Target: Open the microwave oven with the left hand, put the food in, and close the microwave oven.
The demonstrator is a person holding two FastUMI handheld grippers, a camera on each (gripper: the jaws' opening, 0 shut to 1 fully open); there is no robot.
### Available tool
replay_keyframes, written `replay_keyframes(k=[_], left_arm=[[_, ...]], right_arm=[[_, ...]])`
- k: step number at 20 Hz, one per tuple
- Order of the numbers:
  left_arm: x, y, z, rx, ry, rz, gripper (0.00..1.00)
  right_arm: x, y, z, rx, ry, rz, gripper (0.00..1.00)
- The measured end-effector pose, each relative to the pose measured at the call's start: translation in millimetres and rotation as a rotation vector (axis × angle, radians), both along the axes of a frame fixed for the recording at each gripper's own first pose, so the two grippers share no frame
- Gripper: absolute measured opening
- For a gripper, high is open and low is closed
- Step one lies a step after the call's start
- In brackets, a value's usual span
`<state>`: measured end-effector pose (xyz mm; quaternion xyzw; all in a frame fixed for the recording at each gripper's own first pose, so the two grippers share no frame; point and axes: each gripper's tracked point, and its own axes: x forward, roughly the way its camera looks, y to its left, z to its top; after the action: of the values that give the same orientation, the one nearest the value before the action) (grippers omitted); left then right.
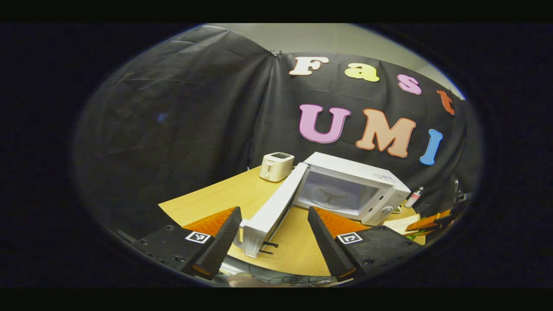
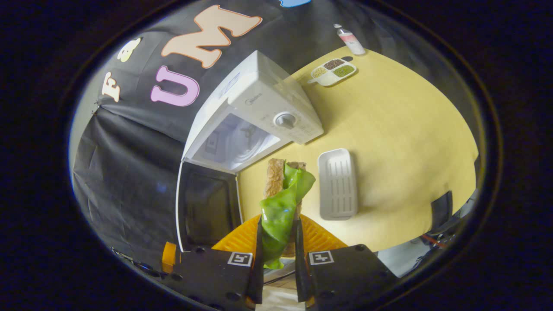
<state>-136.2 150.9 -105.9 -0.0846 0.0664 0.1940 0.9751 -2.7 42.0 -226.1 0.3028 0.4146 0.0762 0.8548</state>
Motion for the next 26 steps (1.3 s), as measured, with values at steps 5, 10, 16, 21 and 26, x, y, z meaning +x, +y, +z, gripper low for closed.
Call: replay_keyframes(k=[5,10,16,21,26], left_arm=[[5,57,-4,-0.022,-0.003,-0.005,0.90],[6,97,-4,-0.004,0.016,-0.026,0.95],[22,128,0,0.032,0.020,-0.060,0.86],[41,134,-11,0.019,0.051,-0.130,0.90],[47,143,-23,0.017,0.096,-0.168,0.90]], right_arm=[[11,66,1,0.065,-0.028,-0.015,0.33],[40,128,-1,0.178,-0.067,-0.047,0.33],[92,165,-6,0.282,-0.142,-0.183,0.33],[137,181,-11,0.319,-0.213,-0.294,0.33],[180,196,-29,0.308,-0.251,-0.345,0.33]])
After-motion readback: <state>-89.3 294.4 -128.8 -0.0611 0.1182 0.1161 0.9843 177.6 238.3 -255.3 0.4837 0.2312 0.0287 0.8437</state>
